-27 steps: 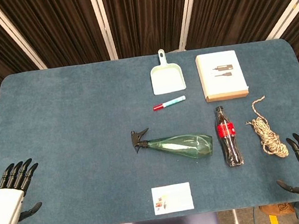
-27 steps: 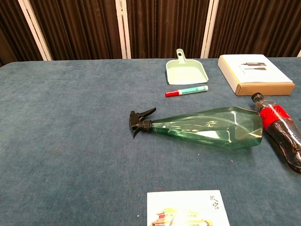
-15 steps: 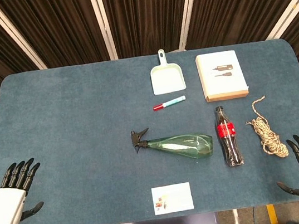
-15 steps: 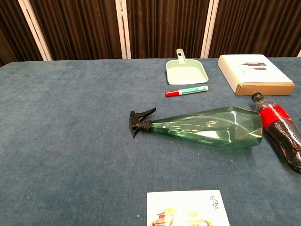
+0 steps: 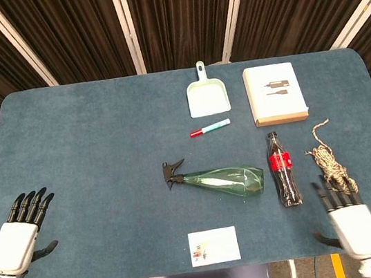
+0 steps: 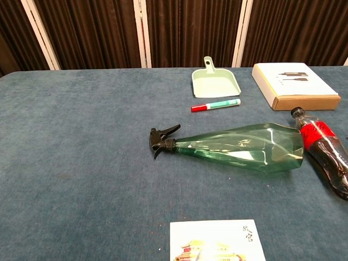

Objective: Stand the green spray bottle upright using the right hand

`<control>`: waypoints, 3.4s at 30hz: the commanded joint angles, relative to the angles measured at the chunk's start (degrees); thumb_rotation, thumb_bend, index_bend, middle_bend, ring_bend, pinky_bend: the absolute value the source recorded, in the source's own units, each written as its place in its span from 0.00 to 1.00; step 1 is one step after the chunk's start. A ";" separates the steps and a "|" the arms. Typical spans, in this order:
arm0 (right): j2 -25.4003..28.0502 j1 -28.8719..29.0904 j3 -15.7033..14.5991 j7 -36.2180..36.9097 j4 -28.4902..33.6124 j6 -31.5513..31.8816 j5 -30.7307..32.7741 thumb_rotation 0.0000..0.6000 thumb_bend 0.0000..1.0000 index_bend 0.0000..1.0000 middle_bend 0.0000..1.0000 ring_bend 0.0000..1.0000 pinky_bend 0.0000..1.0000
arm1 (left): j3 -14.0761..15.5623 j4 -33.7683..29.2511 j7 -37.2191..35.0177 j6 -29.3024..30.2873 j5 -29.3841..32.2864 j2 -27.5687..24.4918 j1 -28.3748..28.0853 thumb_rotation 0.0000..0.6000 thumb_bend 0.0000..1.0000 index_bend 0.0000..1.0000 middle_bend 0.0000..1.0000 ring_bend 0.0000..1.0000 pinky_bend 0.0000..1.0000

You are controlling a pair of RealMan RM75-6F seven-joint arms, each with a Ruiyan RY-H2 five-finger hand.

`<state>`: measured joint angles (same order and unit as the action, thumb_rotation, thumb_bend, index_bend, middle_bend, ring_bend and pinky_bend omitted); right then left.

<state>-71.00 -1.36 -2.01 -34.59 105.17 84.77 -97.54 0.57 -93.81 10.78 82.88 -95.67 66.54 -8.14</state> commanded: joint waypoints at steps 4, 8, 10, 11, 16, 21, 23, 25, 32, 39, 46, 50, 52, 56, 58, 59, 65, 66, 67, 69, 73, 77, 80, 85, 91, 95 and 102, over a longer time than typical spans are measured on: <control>-5.45 4.84 3.83 -8.83 4.35 -6.58 1.80 1.00 0.12 0.00 0.00 0.00 0.00 | -0.13 1.02 0.19 -1.35 0.62 0.90 -0.79 1.00 0.00 0.03 0.00 0.00 0.00; -7.88 6.81 5.94 -16.06 6.64 -9.29 4.70 1.00 0.12 0.00 0.00 0.00 0.00 | -0.46 1.52 0.74 -3.34 2.17 1.52 -1.61 1.00 0.00 0.03 0.00 0.00 0.00; -9.74 7.74 7.06 -20.62 7.65 -10.38 6.92 1.00 0.12 0.00 0.00 0.00 0.00 | -0.68 1.62 1.25 -4.04 2.94 1.82 -1.93 1.00 0.00 0.03 0.00 0.00 0.00; -10.50 8.05 7.41 -22.46 7.96 -10.74 7.90 1.00 0.12 0.00 0.00 0.00 0.00 | -0.72 1.65 1.43 -4.27 3.19 1.93 -2.02 1.00 0.00 0.03 0.00 0.00 0.00; -15.81 9.81 8.62 -33.53 9.11 -12.14 13.57 1.00 0.12 0.00 0.00 0.00 0.00 | -1.00 1.88 1.81 -5.49 4.69 2.17 -2.50 1.00 0.00 0.03 0.00 0.00 0.00; -22.49 12.45 10.00 -44.14 7.49 -12.77 18.45 1.00 0.12 0.00 0.00 0.00 0.00 | -2.32 2.62 0.84 -5.82 7.28 2.16 -2.78 1.00 0.00 0.02 0.00 0.00 0.00; -25.21 13.61 10.58 -47.57 6.53 -12.95 20.61 1.00 0.12 0.00 0.00 0.00 0.00 | -2.56 3.04 0.95 -5.89 7.82 2.34 -2.86 1.00 0.00 0.02 0.00 0.00 0.00; -28.27 15.08 11.01 -51.42 5.42 -13.08 22.86 1.00 0.12 0.00 0.00 0.00 0.00 | -2.59 3.30 0.75 -6.07 8.00 2.49 -3.03 1.00 0.00 0.02 0.00 0.00 0.00; -36.81 19.43 12.33 -59.93 1.58 -12.89 27.73 1.00 0.12 0.00 0.00 0.00 0.00 | -2.72 3.77 -0.30 -6.45 8.65 2.42 -3.34 1.00 0.00 0.02 0.00 0.00 0.00; -41.38 24.22 14.89 -62.60 -4.30 -14.06 31.18 1.00 0.12 0.00 0.00 0.00 0.00 | -2.79 4.15 -1.06 -6.98 9.75 2.17 -3.50 1.00 0.00 0.02 0.00 0.00 0.00; -42.28 28.30 17.26 -63.16 -8.95 -15.04 32.94 1.00 0.12 0.00 0.00 0.00 0.00 | -2.82 4.21 -0.32 -7.85 10.82 2.57 -3.88 1.00 0.00 0.01 0.00 0.00 0.00; -42.97 31.07 18.90 -63.46 -12.13 -16.38 35.45 1.00 0.13 0.00 0.00 0.00 0.00 | -2.87 4.54 0.56 -9.03 12.23 2.92 -4.20 1.00 0.00 0.01 0.00 0.00 0.00; -43.23 32.35 19.52 -63.60 -13.94 -17.09 36.60 1.00 0.14 0.00 0.00 0.00 0.00 | -3.03 4.69 0.84 -9.49 13.04 3.05 -4.32 1.00 0.00 0.01 0.00 0.00 0.00; -43.78 34.80 20.06 -63.28 -17.49 -18.63 39.04 1.00 0.14 0.00 0.00 0.00 0.00 | -3.34 4.68 0.84 -10.56 14.34 3.17 -4.78 1.00 0.00 0.01 0.00 0.00 0.00; -43.99 36.05 20.09 -62.97 -19.22 -19.56 40.36 1.00 0.14 0.01 0.00 0.00 0.00 | -3.37 4.70 0.56 -11.33 14.77 3.12 -5.13 1.00 0.00 0.01 0.00 0.00 0.00; -44.04 36.62 20.12 -62.98 -19.93 -19.83 40.69 1.00 0.14 0.01 0.00 0.00 0.00 | -3.40 4.80 0.59 -11.51 14.94 3.14 -5.23 1.00 0.00 0.01 0.00 0.00 0.00; -44.98 39.86 21.17 -61.68 -24.59 -21.49 44.06 1.00 0.18 0.18 0.00 0.00 0.00 | -3.60 5.25 -0.39 -13.45 16.50 3.18 -5.96 1.00 0.00 0.01 0.00 0.00 0.00; -45.06 40.29 21.20 -61.54 -25.26 -21.65 44.50 1.00 0.20 0.23 0.00 0.00 0.00 | -3.60 5.37 -0.49 -13.84 16.68 3.14 -6.14 1.00 0.00 0.01 0.00 0.00 0.00; -45.06 40.70 21.13 -61.32 -25.88 -21.85 44.78 1.00 0.23 0.30 0.00 0.00 0.00 | -3.60 5.49 -0.49 -14.16 16.85 3.13 -6.30 1.00 0.00 0.01 0.00 0.00 0.00; -44.93 41.30 20.91 -60.87 -26.76 -21.91 45.18 1.00 0.28 0.40 0.00 0.00 0.00 | -3.64 5.68 -0.55 -14.74 17.22 3.18 -6.58 1.00 0.00 0.01 0.00 0.00 0.00; -44.30 42.27 20.36 -59.47 -27.59 -21.41 45.30 1.00 0.36 0.63 0.00 0.00 0.00 | -3.89 5.99 -0.38 -15.04 18.11 3.29 -6.81 1.00 0.01 0.01 0.00 0.00 0.00; -43.83 42.95 19.00 -57.52 -27.87 -19.82 44.03 1.00 0.45 0.83 0.03 0.00 0.01 | -3.98 5.57 -0.10 -14.72 18.41 3.14 -6.87 1.00 0.01 0.01 0.00 0.00 0.00; -43.64 43.36 17.46 -55.49 -27.94 -17.98 41.41 1.00 0.53 0.91 0.07 0.00 0.04 | -3.78 5.09 -0.06 -14.12 17.98 2.95 -6.77 1.00 0.01 0.01 0.00 0.00 0.00; -43.33 43.67 15.92 -54.19 -27.28 -15.22 39.12 1.00 0.55 0.90 0.08 0.00 0.08 | -3.45 4.76 -0.14 -13.65 17.56 2.77 -6.70 1.00 0.01 0.01 0.00 0.00 0.00; -42.81 44.22 15.03 -56.46 -25.33 -11.70 38.04 1.00 0.56 0.89 0.08 0.00 0.09 | -3.06 4.30 -0.84 -12.66 16.54 2.30 -6.46 1.00 0.01 0.01 0.00 0.00 0.00; -41.84 44.75 14.43 -58.14 -22.94 -9.61 36.86 1.00 0.56 0.89 0.09 0.00 0.09 | -2.80 4.09 -1.43 -11.96 15.86 1.96 -6.25 1.00 0.01 0.01 0.00 0.00 0.00; -38.26 44.70 14.32 -55.35 -17.35 -6.42 32.59 1.00 0.56 0.89 0.09 0.00 0.10 | -2.37 3.98 -2.00 -11.39 15.02 1.70 -6.10 1.00 0.01 0.01 0.00 0.00 0.00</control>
<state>-110.60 43.46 12.27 -91.64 86.12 77.29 -63.46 -1.83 -89.81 8.81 71.46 -80.61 68.27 -14.26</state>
